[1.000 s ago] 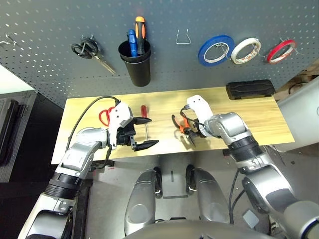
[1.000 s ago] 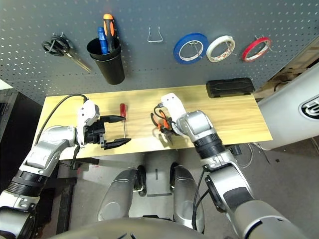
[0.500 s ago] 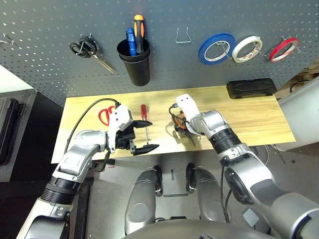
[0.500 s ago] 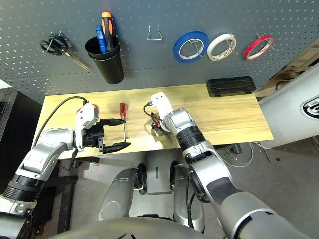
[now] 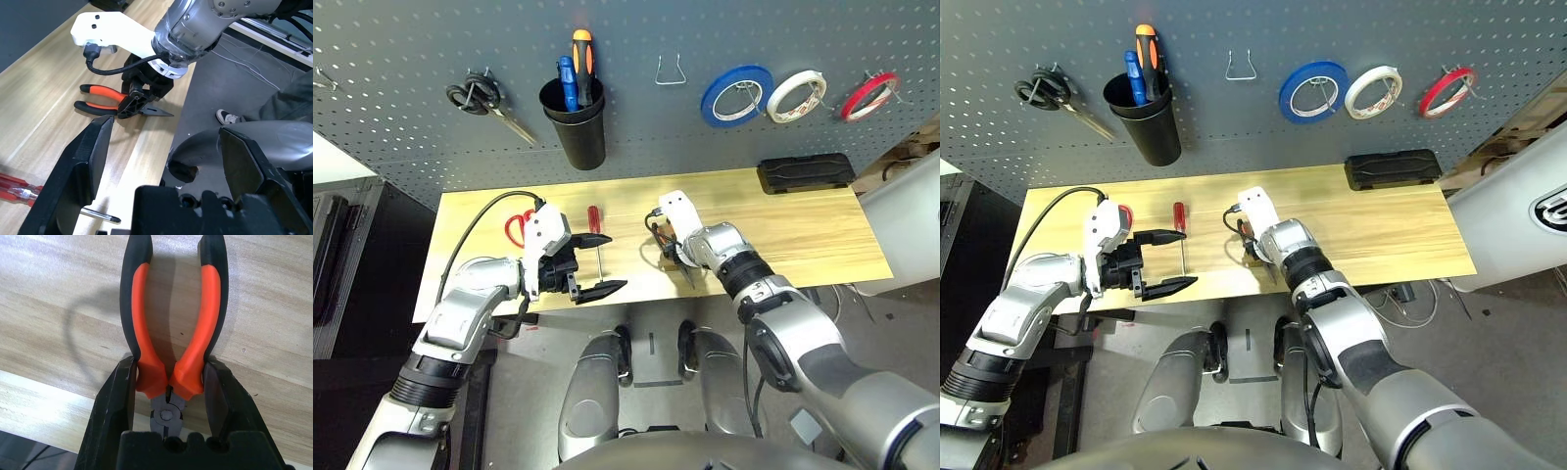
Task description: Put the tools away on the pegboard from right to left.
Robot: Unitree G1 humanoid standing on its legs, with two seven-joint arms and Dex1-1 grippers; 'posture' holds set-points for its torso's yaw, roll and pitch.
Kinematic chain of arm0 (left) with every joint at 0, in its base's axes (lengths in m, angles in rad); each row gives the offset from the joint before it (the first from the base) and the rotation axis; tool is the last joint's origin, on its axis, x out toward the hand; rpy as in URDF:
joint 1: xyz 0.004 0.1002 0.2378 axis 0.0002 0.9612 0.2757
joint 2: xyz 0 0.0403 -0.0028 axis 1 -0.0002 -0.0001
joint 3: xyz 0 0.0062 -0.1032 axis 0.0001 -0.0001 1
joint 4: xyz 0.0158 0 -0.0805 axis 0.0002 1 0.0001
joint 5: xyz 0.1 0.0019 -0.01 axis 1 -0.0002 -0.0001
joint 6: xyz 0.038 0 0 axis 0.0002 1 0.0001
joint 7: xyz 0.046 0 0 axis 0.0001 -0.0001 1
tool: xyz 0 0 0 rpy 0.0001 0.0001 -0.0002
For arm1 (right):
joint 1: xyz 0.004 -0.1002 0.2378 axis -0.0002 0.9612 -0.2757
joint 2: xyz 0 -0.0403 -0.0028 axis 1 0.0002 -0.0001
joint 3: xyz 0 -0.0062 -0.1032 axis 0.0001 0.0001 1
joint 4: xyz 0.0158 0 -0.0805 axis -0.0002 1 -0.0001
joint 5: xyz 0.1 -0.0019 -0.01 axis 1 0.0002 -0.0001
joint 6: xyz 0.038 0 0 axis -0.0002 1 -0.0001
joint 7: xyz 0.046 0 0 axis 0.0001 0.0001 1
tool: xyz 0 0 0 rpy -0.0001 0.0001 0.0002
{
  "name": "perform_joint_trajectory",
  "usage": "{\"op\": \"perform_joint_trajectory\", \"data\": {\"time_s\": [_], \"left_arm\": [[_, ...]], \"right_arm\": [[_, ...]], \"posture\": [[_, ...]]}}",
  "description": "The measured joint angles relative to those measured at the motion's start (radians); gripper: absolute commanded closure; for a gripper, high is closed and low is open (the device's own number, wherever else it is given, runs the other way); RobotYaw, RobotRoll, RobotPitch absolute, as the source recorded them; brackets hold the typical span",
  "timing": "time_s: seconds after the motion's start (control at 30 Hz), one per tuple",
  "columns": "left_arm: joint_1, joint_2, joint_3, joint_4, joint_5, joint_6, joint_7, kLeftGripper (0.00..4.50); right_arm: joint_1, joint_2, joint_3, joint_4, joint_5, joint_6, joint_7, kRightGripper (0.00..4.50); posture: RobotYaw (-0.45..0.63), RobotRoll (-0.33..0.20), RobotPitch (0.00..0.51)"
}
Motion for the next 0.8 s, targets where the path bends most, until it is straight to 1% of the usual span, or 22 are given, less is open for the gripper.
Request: {"op": "perform_joint_trajectory", "data": {"time_s": [0.13, 0.2, 0.43, 0.57, 0.63, 0.67, 0.8], "left_arm": [[0.001, 0.0, 0.008, -0.002, -0.002, 0.007, 0.004, 0.0], [0.0, 0.0, 0.008, -0.002, -0.002, 0.007, 0.004, 0.0], [-0.031, -0.004, 0.009, 0.003, -0.009, -0.001, -0.005, 0.0], [-0.069, 0.0, 0.034, 0.004, -0.033, -0.009, -0.016, 0.0], [-0.083, 0.001, 0.058, 0.003, -0.045, -0.012, -0.016, 0.0], [-0.093, 0.001, 0.064, 0.002, -0.05, -0.012, -0.015, 0.0], [-0.095, -0.01, 0.101, -0.02, -0.083, -0.006, 0.017, 0.0]], "right_arm": [[0.003, -0.013, -0.014, -0.005, 0.004, -0.012, 0.006, 2.41], [0.024, -0.028, -0.005, -0.052, 0.003, -0.009, 0.027, 2.41], [0.168, -0.161, 0.055, -0.521, 0.02, 0.084, 0.192, 2.41], [0.272, -0.284, 0.083, -0.796, 0.068, 0.112, 0.326, 2.41], [0.293, -0.322, 0.076, -0.875, 0.099, 0.103, 0.378, 2.41], [0.3, -0.336, 0.066, -0.907, 0.117, 0.076, 0.402, 2.41], [0.31, -0.373, 0.006, -1.007, 0.183, -0.038, 0.472, 2.41]], "posture": [[0.04, 0.0, 0.261], [0.03, 0.0, 0.261], [0.02, 0.0, 0.24], [0.01, 0.0, 0.23], [0.01, 0.0, 0.23], [0.01, 0.0, 0.222], [0.01, 0.0, 0.221]]}}
